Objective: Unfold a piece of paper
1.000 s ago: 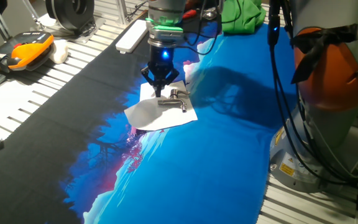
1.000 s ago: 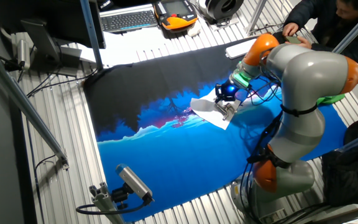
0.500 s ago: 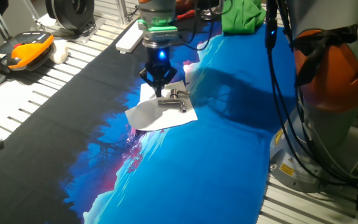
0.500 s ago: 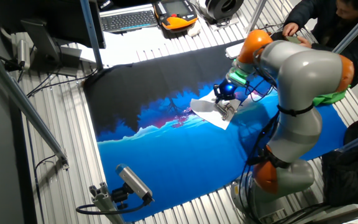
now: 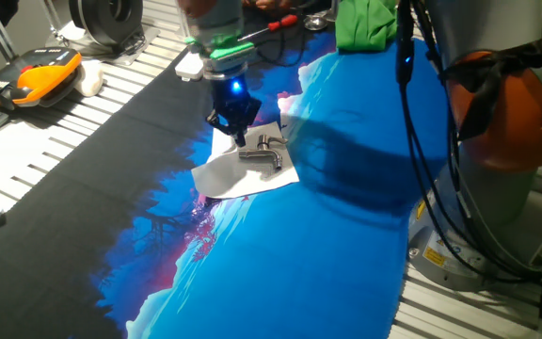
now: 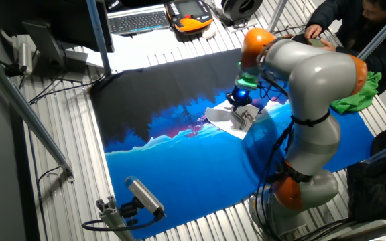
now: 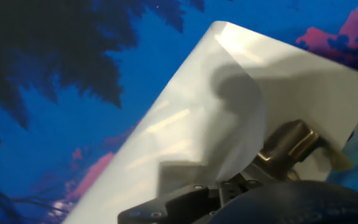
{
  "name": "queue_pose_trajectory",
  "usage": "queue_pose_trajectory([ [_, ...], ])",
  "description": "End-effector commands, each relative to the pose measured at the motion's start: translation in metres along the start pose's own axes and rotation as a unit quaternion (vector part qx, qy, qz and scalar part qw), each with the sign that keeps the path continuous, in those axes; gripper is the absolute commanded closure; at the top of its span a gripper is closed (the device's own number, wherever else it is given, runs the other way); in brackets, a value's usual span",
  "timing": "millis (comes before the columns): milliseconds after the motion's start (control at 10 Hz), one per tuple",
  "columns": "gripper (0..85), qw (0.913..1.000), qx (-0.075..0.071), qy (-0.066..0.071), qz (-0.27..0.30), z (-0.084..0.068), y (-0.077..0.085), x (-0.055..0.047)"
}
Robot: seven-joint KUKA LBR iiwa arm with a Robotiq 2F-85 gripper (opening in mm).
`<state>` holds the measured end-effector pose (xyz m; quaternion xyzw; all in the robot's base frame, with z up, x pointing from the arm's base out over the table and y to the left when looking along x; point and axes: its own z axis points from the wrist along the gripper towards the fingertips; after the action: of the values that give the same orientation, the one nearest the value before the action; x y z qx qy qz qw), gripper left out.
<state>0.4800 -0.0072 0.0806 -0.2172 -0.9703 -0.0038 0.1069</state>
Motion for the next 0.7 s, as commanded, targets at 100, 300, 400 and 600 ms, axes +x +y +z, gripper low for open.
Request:
queue_pose_trajectory([
  [100, 85.0, 0.9983, 0.045, -0.006, -0.035, 0.0, 0.0, 0.0],
  [300, 85.0, 0.9989, 0.035, -0.003, -0.031, 0.0, 0.0, 0.0],
  [400, 85.0, 0.9998, 0.012, 0.004, -0.015, 0.0, 0.0, 0.0],
  [600, 85.0, 0.9993, -0.034, 0.011, 0.014, 0.0, 0.0, 0.0],
])
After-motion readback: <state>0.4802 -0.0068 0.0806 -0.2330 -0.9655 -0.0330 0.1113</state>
